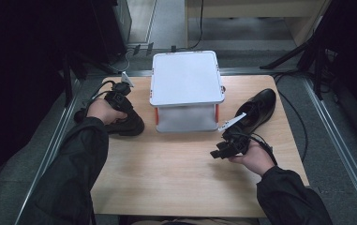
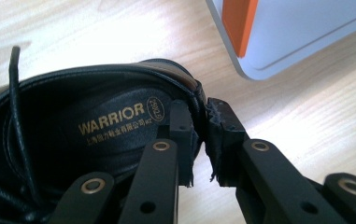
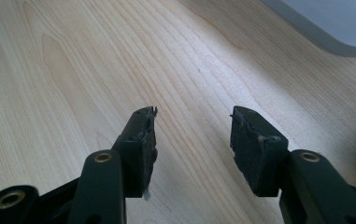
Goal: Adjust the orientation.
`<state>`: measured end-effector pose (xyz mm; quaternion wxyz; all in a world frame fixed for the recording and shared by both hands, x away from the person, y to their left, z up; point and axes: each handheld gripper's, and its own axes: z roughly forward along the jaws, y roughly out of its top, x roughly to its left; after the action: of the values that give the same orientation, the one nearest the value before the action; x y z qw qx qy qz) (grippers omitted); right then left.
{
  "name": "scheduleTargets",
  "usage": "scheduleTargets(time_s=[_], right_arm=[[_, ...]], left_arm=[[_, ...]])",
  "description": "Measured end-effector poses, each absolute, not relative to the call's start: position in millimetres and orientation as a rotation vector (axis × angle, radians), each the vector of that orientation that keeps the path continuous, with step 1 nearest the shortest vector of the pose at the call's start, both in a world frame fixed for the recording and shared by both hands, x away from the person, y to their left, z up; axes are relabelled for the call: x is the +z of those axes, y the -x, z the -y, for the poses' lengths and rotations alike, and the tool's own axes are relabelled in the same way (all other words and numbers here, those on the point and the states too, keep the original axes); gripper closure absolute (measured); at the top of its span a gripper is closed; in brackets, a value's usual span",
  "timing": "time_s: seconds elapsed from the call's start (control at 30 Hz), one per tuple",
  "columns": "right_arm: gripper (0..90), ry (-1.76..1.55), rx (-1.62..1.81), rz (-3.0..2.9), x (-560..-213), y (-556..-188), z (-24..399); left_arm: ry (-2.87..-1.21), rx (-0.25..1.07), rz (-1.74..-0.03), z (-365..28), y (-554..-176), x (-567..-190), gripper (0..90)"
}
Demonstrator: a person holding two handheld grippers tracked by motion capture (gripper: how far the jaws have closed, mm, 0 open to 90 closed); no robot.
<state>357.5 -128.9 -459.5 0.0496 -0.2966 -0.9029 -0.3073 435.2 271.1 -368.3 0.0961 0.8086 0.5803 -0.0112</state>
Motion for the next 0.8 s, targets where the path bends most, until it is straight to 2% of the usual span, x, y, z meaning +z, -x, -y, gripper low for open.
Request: scheduleTargets(time_s=[0.1, 0.4, 0.6, 0.8], right_arm=[[50.7, 0.901, -0.925, 2.765, -460, -357, 129], [50.8, 0.912, -0.917, 2.768, -459, -358, 130], [50.7, 0.902, -0.903, 2.773, -461, -357, 127], [50.8, 0.894, -0.9, 2.777, -461, -357, 125]], left_arm=[[-2.403, -0.025, -1.722, -273, -428, -361, 81.8], [-2.488, -0.033, -1.576, -291, -391, -347, 81.7], [-2.539, -0.047, -1.48, -301, -362, -351, 81.5], [-2.557, -0.037, -1.471, -308, -340, -355, 80.4]])
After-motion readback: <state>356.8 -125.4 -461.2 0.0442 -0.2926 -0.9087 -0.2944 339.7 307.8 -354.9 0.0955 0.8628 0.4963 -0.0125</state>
